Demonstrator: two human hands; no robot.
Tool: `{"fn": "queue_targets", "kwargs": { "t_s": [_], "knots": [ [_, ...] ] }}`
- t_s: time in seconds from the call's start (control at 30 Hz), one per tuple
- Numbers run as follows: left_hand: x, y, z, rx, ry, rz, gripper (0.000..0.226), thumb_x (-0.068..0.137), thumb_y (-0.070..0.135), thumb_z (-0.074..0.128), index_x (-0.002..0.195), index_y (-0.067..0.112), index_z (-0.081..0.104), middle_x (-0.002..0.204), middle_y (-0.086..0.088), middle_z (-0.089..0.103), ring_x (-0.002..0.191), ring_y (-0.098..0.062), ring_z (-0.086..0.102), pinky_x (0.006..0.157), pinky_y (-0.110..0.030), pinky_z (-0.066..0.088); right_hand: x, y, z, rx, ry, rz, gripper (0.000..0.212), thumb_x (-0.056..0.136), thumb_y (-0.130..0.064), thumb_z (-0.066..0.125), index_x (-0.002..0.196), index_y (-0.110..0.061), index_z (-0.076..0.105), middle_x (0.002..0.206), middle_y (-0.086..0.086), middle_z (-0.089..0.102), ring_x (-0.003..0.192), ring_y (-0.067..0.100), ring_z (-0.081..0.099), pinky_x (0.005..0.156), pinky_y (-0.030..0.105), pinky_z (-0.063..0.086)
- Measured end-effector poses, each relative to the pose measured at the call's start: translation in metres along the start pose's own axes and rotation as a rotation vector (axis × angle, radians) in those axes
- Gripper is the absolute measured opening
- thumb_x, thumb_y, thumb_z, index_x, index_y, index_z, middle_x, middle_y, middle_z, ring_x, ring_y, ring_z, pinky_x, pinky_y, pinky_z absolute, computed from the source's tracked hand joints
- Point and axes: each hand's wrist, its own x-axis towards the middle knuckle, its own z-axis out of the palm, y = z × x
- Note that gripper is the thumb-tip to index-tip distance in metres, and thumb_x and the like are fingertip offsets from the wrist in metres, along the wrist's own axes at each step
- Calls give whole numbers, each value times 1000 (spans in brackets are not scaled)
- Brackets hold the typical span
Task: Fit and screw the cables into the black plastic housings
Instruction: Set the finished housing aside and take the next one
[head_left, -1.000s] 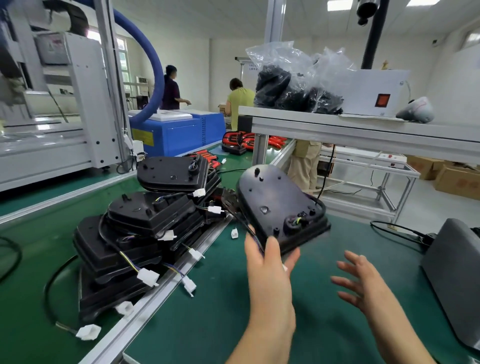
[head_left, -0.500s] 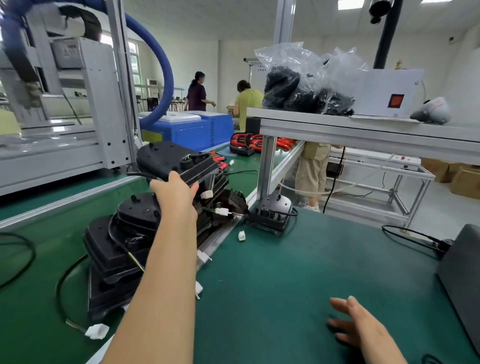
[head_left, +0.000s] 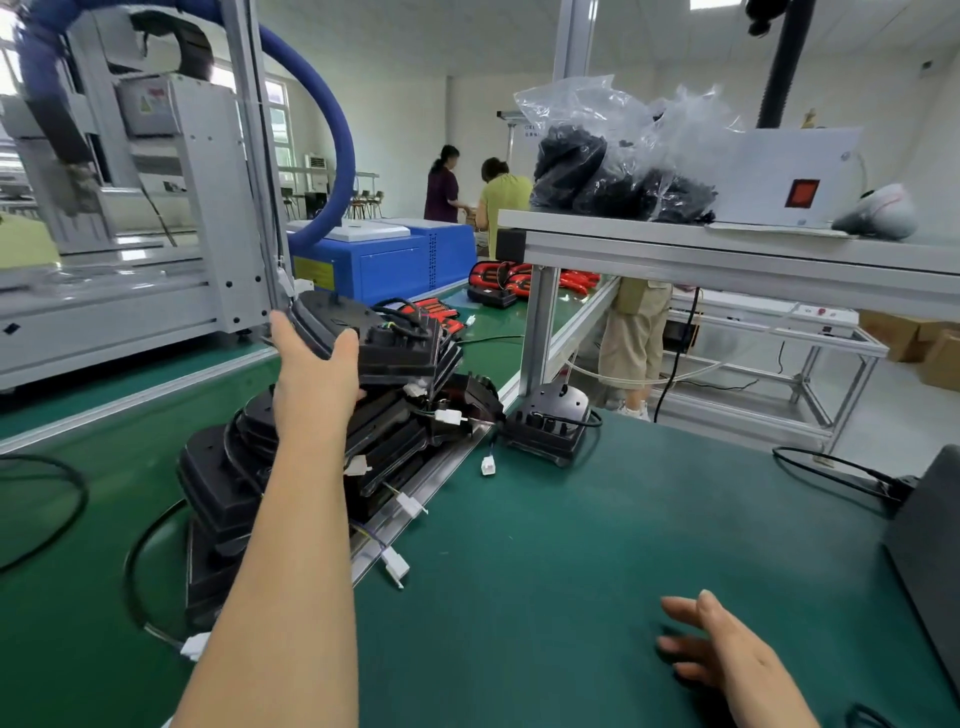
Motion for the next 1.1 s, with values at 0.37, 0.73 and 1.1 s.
{"fn": "queue_targets", "kwargs": {
  "t_s": [0.37, 0.73, 1.1],
  "knots": [
    [-6, -20, -12, -491, 133, -89, 41, 96, 30, 45, 136, 26, 40, 126, -2, 50, 75, -11, 65, 57, -24, 57, 1, 2, -2, -13, -1, -7, 37, 95, -41, 45, 85, -24, 76, 73, 8, 73, 74, 30, 62, 88, 42, 46],
    [-19, -36, -38, -62, 80, -67, 50, 89, 43, 33, 139, 42, 33, 114, 10, 47, 61, -20, 64, 64, -34, 52, -1, 0, 1, -1, -3, -9, 34, 96, -35, 47, 87, -18, 75, 73, 13, 72, 77, 34, 61, 93, 47, 46],
    [-30, -43, -67, 444, 131, -57, 66, 83, 75, 25, 137, 38, 36, 130, -19, 40, 112, -40, 45, 92, -51, 36, -2, -2, 0, -13, -13, -21, 34, 96, -37, 46, 88, -19, 74, 75, 11, 73, 77, 32, 61, 90, 43, 46]
  ]
}}
